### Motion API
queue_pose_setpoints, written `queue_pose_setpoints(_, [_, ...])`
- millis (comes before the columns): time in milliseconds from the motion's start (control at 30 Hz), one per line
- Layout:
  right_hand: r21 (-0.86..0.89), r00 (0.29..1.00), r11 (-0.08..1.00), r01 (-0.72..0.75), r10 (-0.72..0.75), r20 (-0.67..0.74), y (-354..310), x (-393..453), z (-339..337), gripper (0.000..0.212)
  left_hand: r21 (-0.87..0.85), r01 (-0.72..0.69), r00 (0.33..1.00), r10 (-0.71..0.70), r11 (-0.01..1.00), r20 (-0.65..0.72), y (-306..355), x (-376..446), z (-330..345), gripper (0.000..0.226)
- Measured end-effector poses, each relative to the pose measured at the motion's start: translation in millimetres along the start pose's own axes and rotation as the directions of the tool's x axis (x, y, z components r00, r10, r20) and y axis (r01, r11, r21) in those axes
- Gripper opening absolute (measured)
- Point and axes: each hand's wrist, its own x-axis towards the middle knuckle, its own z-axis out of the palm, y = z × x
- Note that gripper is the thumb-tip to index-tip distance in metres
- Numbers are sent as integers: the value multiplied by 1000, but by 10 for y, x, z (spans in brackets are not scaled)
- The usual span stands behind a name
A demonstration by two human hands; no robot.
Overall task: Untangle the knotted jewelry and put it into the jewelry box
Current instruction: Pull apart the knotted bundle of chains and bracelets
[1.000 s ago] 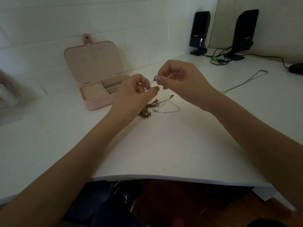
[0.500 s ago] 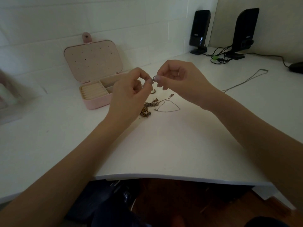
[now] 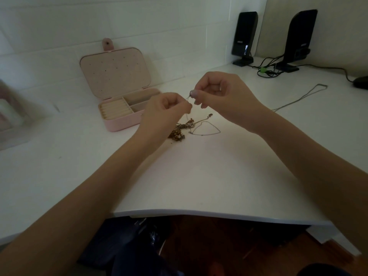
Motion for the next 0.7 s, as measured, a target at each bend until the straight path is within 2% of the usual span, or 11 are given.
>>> queue_pose_setpoints(133, [-14,1000,1000,5,-5,6,-1,-6,0,13,-41,23,999,-21,999,43,-6,3,4,27])
queue_pose_setpoints(333, [-20,1000,1000,7,-6,24,-5,-13,3,13,73,-60,998,59,996,24,-46,-23,27,29])
queue_pose_setpoints(467, [-2,1000,1000,14,-14,26,-20,-16,-5,11,8,-45,999,45,999,-9,-38,-6,-2,37])
queue_pose_setpoints(600, [-3,997,998,58,-58,44,-16,-15,-18,10,40,-78,996,79,996,-30,-60,16,-18,42])
queue_pose_setpoints(700, [-27,995,996,91,-90,33,-2,-13,-4,8,-16,4,1000,-4,1000,9,-47,22,-14,44])
